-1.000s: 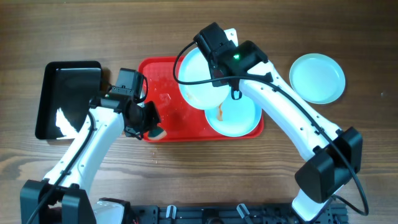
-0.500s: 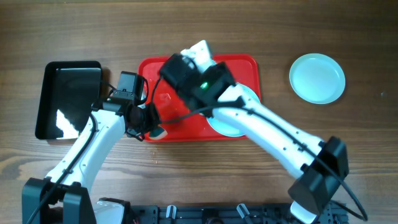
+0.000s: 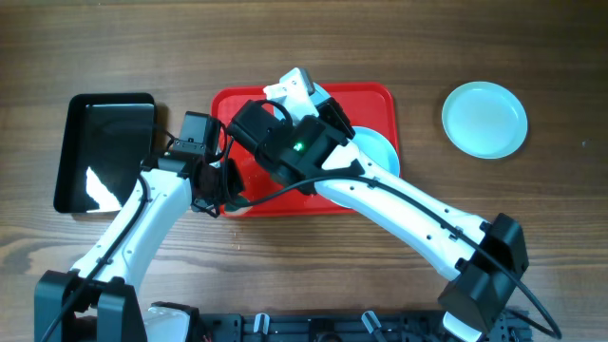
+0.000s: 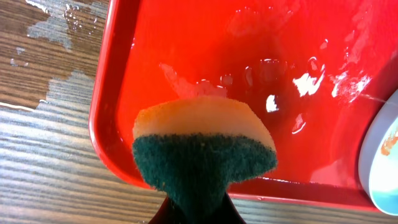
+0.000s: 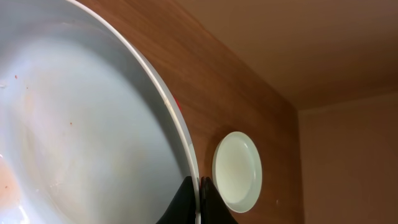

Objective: Clean dirty plates on tray and stack at the side
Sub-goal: 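Raise the plate higher with the right gripper over the red tray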

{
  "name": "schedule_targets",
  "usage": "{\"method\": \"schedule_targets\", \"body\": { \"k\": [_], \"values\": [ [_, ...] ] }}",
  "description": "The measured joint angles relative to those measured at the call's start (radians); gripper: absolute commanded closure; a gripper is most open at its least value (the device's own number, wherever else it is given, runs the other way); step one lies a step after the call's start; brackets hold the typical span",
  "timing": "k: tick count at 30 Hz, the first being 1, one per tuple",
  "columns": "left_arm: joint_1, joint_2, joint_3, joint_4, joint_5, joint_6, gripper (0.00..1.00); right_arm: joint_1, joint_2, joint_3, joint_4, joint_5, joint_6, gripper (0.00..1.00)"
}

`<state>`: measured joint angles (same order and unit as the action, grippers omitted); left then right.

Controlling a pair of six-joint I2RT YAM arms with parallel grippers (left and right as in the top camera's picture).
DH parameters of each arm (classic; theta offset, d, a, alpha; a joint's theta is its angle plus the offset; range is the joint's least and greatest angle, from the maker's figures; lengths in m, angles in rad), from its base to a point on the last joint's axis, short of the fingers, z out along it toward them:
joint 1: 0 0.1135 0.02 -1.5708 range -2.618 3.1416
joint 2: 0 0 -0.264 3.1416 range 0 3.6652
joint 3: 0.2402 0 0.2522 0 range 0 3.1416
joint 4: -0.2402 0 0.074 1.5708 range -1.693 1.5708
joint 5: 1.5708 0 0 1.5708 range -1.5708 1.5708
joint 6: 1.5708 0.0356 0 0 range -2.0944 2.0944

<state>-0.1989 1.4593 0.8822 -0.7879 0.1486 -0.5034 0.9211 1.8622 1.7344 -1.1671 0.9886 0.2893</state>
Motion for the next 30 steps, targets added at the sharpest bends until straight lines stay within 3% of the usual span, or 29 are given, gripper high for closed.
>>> {"method": "schedule_targets", "body": {
  "k": [8,13,30],
  "values": [
    [0.0,0.0,-0.006,0.011,-0.002,0.0,0.96,0.0,0.0,0.0,0.012,0.121,-0.009,0.96],
    [0.0,0.0,-0.006,0.012,-0.002,0.0,0.96,0.0,0.0,0.0,0.11,0.208,-0.109,0.96],
    [0.0,0.0,-0.006,0.03,-0.032,0.0,0.96,0.094,0.0,0.0,0.236,0.225,-0.217,0.96]
  ]
}}
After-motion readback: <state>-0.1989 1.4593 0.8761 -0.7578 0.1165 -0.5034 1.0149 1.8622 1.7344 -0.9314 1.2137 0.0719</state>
